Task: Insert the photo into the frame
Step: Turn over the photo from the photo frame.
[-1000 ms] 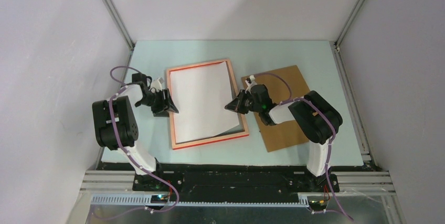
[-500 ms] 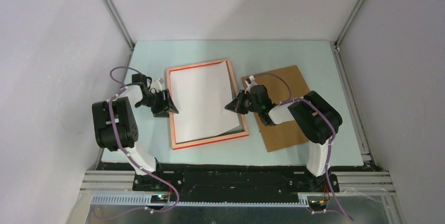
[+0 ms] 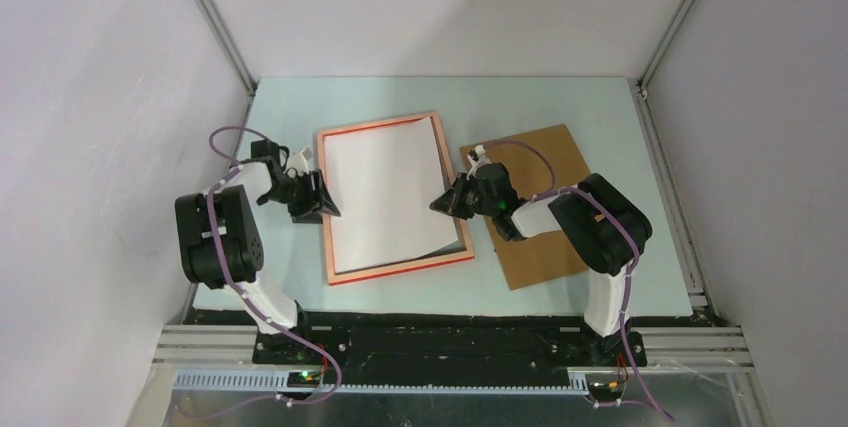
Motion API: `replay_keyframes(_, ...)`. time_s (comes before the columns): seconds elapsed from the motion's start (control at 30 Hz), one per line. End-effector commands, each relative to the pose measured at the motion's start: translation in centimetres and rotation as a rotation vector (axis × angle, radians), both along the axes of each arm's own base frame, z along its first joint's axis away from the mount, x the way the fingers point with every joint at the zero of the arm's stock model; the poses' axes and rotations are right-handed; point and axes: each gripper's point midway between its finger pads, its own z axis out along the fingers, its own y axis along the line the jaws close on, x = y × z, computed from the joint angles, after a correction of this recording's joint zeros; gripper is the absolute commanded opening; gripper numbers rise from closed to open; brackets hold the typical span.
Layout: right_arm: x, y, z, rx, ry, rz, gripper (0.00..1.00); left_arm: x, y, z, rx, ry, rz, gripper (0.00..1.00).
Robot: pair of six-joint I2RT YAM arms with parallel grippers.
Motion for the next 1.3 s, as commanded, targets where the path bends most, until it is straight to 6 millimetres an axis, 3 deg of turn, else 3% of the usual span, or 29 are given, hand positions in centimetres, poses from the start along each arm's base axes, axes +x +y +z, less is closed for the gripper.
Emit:
replay_keyframes(0.0,0.41,0.07,1.86,0.008,-0.070,-0.005,0.00,0.21,-0.46,1.46,-0.024,-0.058,-0.022,0.59)
replay_keyframes(1.0,0.34,-0.21,1.80,-0.004,-0.073,-0.012,0.00,0.17,-0.40,1.58,-0.019,-0.062,-0.021,0.60)
replay_keyframes(1.27,0.26,-0.26,1.81,-0.009,-0.069,-0.013,0.30,0.16,-0.38,1.54,-0.017,-0.061,-0.021,0.60)
